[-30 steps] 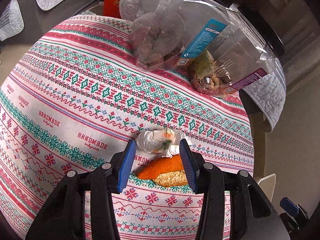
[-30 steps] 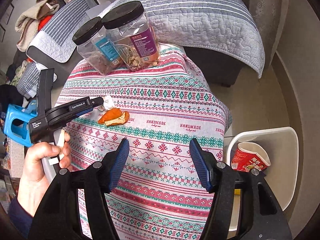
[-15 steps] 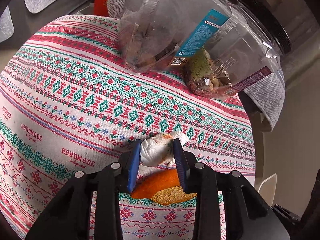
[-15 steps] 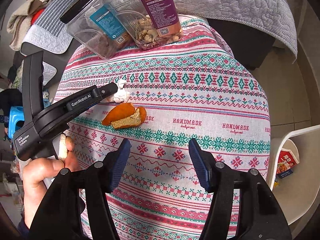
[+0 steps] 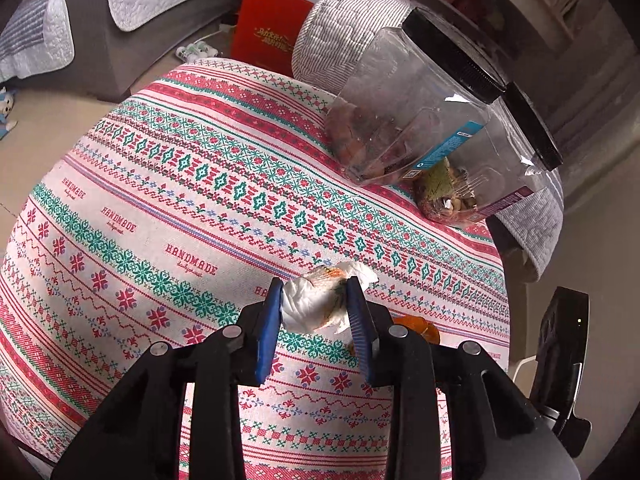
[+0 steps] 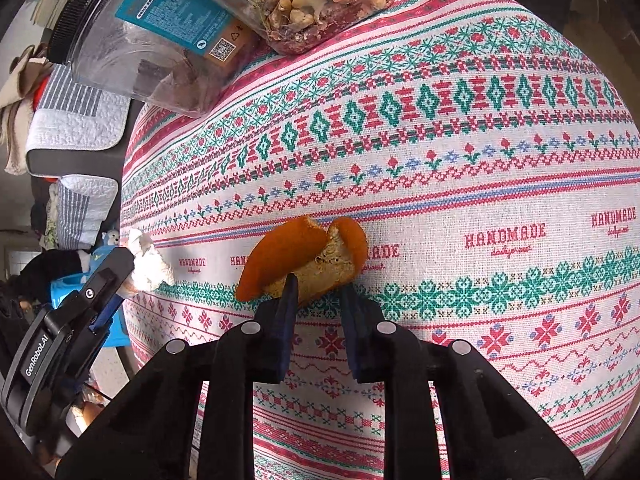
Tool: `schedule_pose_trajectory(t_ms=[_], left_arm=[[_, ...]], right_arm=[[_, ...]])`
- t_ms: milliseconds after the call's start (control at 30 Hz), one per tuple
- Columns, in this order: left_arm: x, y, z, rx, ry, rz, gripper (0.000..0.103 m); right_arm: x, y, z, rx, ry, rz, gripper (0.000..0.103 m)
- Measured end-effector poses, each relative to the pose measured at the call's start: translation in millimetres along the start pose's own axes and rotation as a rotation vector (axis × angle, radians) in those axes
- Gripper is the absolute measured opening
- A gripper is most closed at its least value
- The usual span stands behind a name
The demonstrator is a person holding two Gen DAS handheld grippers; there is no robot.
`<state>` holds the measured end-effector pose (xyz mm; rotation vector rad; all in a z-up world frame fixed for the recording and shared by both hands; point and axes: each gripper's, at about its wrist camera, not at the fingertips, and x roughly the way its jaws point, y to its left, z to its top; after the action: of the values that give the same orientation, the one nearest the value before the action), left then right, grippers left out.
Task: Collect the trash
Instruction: 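Carry tissue with left tool while right tool carries orange peel to bin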
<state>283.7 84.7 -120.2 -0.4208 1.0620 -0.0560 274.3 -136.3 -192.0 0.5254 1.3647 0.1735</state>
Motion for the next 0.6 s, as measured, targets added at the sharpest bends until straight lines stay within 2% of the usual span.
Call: schedule_pose_trajectory(t_ms=[67, 233, 467, 600], left_arm=[[-6.4, 3.6, -2.7, -0.001, -0.006, 0.003, 0.032], [-21.7, -1.4, -4.9, 0.046, -0.011, 0.016, 0.032], [-53.2, -25.9, -13.5, 0.109, -0.033, -0.017, 0.032], [-65.7, -52.9, -25.3, 0.155, -0.035, -0.04, 0.032]], right_arm=[[-0.1, 3.0, 0.7, 0.008, -0.013, -0.012, 0.002], [-6.1, 11.6, -0.7, -0.007, -0.021, -0.024, 0.002], [-68.9, 10.2, -4.9, -0.085, -0.096, -0.014, 0.002], [-113.8, 1.6, -15.0, -0.114, -0.136, -0.028, 0.002]])
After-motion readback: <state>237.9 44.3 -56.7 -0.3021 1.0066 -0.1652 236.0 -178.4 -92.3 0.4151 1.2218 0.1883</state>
